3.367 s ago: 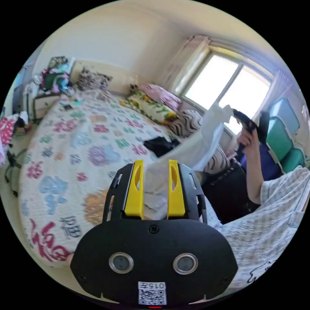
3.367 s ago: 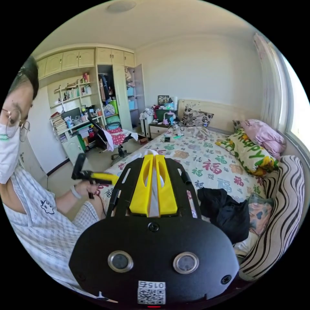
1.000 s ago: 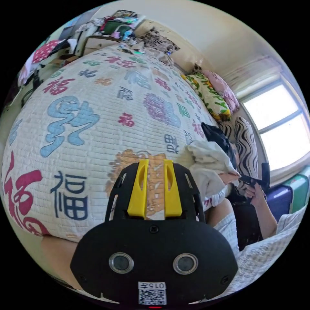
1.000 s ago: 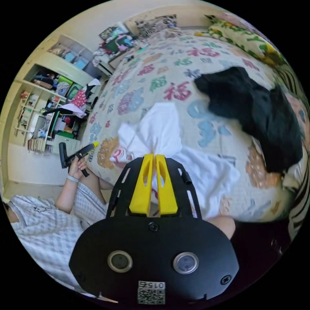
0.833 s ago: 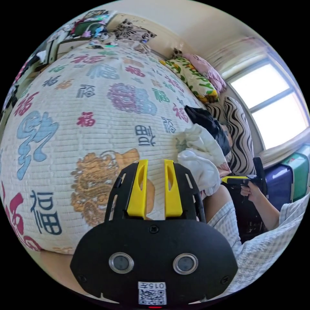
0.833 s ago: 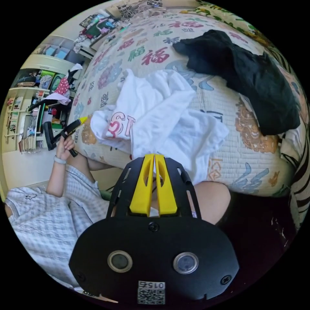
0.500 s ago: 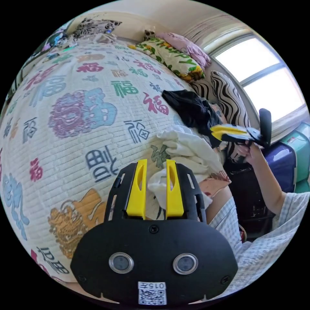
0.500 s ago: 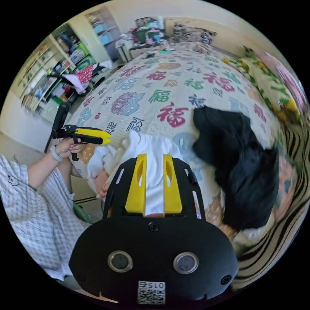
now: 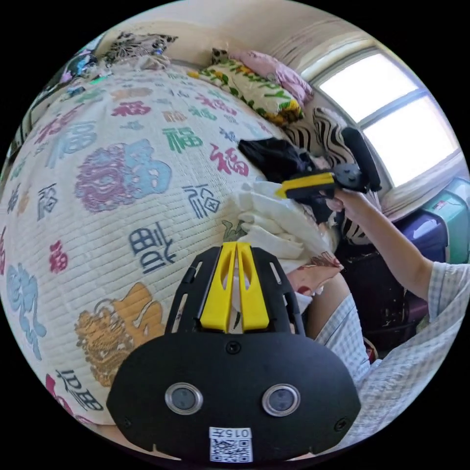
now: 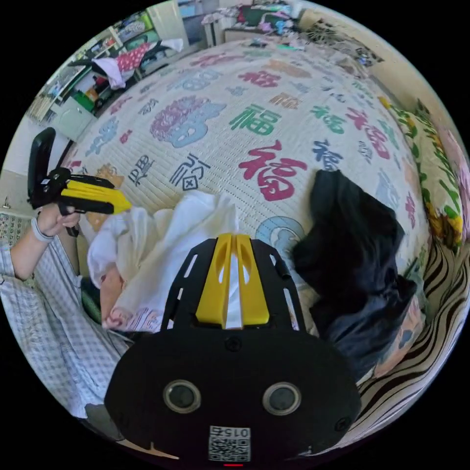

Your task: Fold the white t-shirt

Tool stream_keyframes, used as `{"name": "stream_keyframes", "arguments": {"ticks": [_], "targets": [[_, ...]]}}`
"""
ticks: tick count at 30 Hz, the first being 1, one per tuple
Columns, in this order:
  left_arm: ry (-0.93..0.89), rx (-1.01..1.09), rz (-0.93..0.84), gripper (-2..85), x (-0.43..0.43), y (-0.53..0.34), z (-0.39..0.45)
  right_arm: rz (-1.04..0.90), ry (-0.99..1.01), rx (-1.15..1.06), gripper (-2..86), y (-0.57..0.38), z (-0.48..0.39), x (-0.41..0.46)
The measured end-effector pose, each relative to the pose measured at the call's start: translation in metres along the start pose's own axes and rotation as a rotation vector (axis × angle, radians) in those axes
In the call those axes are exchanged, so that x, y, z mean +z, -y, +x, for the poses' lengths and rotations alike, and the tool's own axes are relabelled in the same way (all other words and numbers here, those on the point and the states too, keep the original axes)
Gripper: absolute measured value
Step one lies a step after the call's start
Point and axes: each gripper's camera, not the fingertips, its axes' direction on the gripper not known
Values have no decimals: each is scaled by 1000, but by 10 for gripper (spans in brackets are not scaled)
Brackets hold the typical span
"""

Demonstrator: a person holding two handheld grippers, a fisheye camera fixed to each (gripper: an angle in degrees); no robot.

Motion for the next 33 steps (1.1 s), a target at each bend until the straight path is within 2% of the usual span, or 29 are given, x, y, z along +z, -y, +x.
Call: {"name": "stream_keyframes", "arguments": {"ticks": [4,6,9,12,17,21,25,30,33], "targets": [[66,-43,161,-6,-49,-15,8,173,-36,82,-3,-64,-5,-70],[25,2,205,-3,-57,-19,19,273,-45,120,-4,-109,-15,-112],[-6,66,110,18,-30,-7,46,349,-75,157,-5,-166,-31,-151],[-46,168,43,76,12,15,86,375,-99,222,-4,-219,-42,-169],[-59,370,-37,96,75,67,158,386,-78,289,-3,-286,-52,-179],[-10,753,-175,113,134,109,240,405,-49,306,-4,-322,-54,-184],[36,1063,-258,115,183,136,314,415,-28,309,-3,-346,-51,-189],[23,1231,-358,98,232,162,369,437,15,333,-2,-379,-42,-198],[3,1250,-409,67,253,171,388,432,22,345,-2,-394,-40,-202]]}}
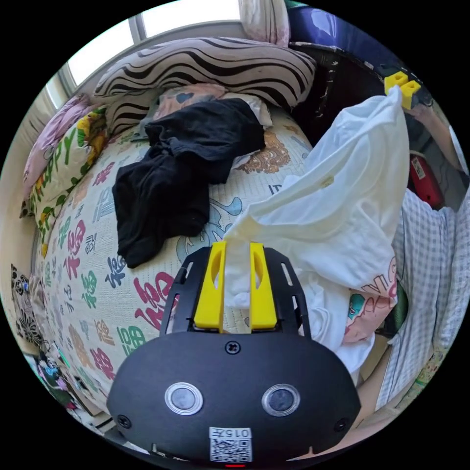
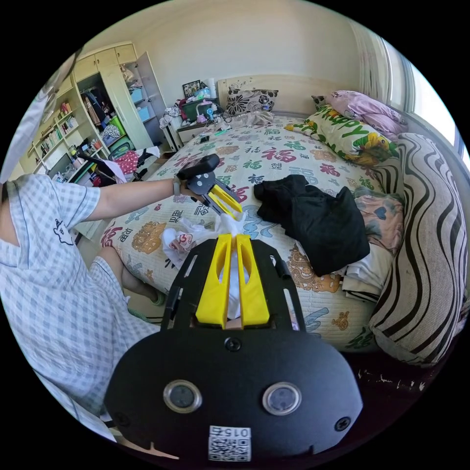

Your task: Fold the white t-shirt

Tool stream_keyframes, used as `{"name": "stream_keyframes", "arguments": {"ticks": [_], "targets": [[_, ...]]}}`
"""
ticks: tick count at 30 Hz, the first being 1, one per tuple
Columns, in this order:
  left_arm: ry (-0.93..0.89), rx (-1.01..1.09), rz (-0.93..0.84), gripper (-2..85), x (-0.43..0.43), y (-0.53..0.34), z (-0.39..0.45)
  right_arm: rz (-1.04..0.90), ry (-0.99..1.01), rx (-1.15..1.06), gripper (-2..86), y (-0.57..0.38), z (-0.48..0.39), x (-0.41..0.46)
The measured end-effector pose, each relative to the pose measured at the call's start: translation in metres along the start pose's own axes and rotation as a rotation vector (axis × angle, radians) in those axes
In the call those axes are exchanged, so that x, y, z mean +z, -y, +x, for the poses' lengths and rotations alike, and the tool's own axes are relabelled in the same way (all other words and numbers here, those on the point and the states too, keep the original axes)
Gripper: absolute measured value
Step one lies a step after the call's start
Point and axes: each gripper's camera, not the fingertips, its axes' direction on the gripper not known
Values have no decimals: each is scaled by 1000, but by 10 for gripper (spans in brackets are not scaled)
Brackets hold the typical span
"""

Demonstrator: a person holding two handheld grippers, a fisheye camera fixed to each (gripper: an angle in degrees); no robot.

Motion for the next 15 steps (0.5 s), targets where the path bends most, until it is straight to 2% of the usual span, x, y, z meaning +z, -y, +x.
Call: {"name": "stream_keyframes", "arguments": {"ticks": [5,11,15], "targets": [[15,-51,54,86,-5,25,-5,-2,2,9,-3,-17,6,-16],[-34,140,-7,111,4,79,6,-19,-9,-4,-3,-32,6,-37],[-168,206,-81,113,9,112,0,-28,1,7,-3,-43,12,-52]]}}
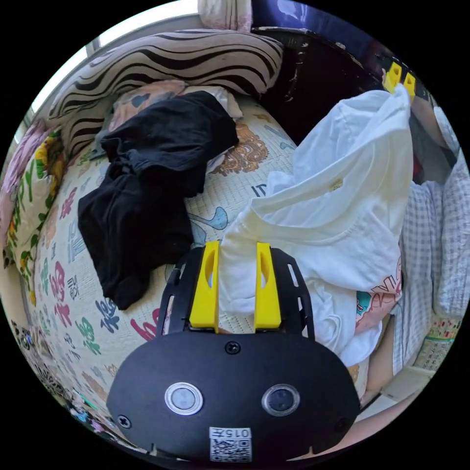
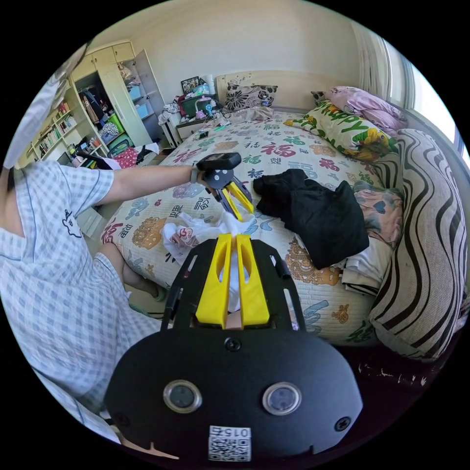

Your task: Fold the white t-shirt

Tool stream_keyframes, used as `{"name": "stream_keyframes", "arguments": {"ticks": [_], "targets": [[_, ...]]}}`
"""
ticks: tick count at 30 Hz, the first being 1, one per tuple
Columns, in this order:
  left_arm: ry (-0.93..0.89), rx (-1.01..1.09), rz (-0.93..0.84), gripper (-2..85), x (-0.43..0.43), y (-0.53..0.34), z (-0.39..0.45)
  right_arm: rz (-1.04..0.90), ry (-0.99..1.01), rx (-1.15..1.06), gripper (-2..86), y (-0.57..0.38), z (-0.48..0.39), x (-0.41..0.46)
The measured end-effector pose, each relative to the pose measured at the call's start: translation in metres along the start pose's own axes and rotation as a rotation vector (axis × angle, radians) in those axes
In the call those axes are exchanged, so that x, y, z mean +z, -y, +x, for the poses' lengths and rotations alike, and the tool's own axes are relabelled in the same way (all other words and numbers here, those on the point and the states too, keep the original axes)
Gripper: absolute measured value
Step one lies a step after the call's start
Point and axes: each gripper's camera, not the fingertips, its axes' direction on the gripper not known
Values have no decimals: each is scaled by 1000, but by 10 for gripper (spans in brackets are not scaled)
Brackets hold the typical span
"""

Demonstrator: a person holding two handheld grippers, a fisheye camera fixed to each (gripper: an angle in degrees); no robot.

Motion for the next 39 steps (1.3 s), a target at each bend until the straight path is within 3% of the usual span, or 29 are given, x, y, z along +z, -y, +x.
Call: {"name": "stream_keyframes", "arguments": {"ticks": [8,17,20,23,29,31,32,34,39], "targets": [[-224,51,72,121,-26,26,-24,-7,17,-8,-1,-16,4,-20],[-407,252,-103,108,2,58,18,-16,44,31,-2,-36,11,-40],[-362,251,-95,83,-8,46,37,-24,48,49,-2,-42,10,-45],[-458,155,-93,18,-26,20,51,-21,48,76,-2,-49,8,-51],[-162,-171,229,2,-148,-94,137,14,3,131,-3,-57,-10,-76],[9,-370,456,0,-223,-164,202,47,-4,138,-4,-55,-19,-88],[58,-423,493,0,-241,-181,221,83,-4,131,-4,-51,-28,-98],[334,-622,574,-1,-309,-238,306,139,-8,100,-5,-43,-44,-115],[674,-691,738,-2,-431,-306,479,325,-24,-60,-5,-5,-112,-175]]}}
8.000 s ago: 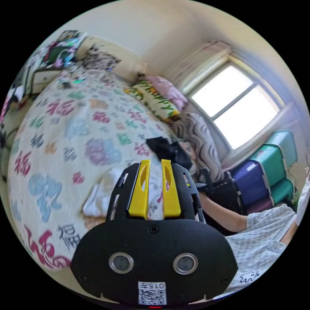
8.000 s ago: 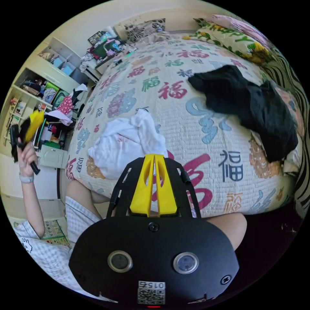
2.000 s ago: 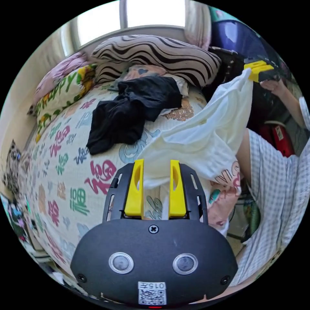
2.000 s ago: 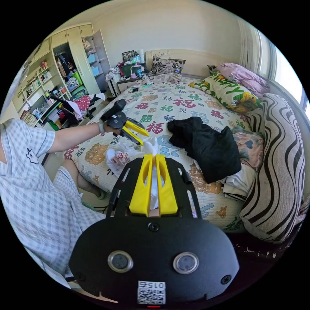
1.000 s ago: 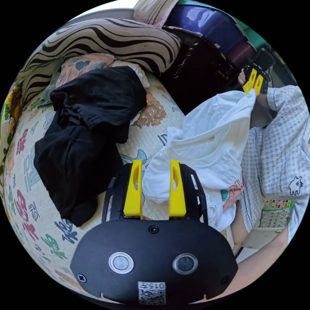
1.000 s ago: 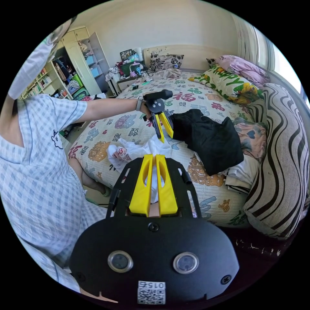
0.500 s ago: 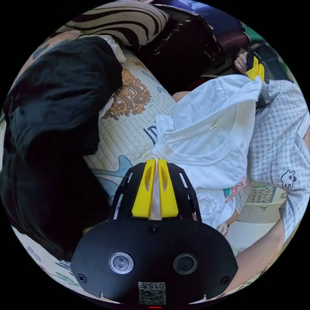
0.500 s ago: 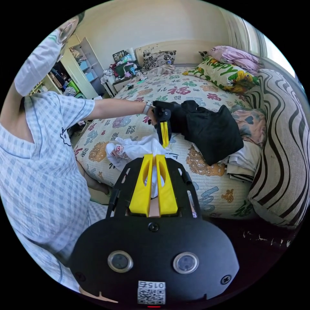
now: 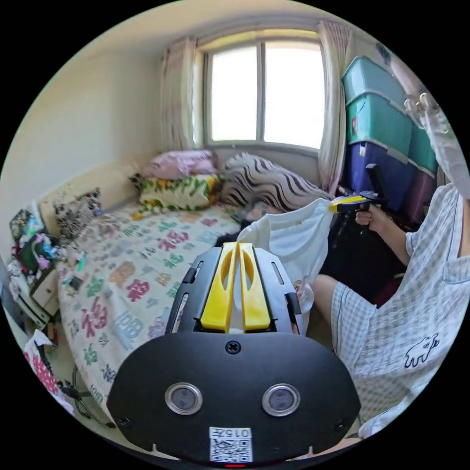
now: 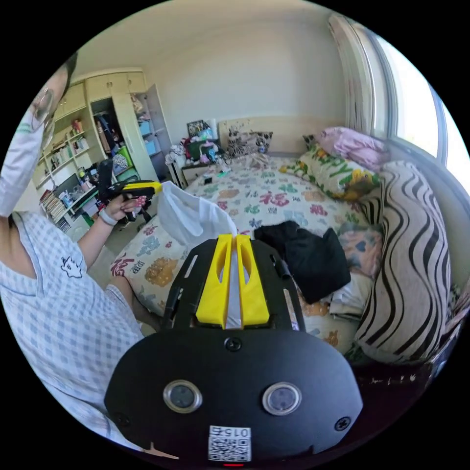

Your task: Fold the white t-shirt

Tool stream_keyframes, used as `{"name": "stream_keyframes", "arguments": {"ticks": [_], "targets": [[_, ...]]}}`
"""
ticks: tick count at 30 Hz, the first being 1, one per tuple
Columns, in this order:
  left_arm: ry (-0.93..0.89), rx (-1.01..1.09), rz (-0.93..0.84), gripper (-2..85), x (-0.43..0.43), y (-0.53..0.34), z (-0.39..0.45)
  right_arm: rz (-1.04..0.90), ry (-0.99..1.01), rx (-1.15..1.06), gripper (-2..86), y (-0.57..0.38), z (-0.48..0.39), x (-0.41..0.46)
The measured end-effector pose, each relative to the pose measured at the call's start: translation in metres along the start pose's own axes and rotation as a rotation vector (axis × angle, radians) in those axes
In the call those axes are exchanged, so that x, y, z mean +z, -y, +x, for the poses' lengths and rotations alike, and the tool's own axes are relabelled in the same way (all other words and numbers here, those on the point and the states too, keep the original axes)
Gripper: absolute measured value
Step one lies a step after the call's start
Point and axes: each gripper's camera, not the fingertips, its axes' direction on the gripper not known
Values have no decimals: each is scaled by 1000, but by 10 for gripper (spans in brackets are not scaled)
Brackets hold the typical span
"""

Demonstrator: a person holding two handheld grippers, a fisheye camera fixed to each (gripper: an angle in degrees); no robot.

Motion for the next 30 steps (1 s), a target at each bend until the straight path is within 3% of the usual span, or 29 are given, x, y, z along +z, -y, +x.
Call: {"name": "stream_keyframes", "arguments": {"ticks": [4,10,17,21,25,30], "targets": [[200,90,140,-3,-145,3,37,176,-44,-93,-6,39,-49,-47],[343,144,311,-3,-305,4,57,404,-116,-258,-7,93,-126,-117],[510,176,366,-3,-412,9,30,523,-159,-381,-8,170,-183,-108],[610,143,277,-3,-420,6,-29,466,-118,-410,-8,231,-188,-30],[642,23,80,-2,-368,-14,-140,344,-82,-369,-8,287,-178,86],[715,-125,-138,0,-248,-83,-286,39,-98,-252,-4,358,-153,335]]}}
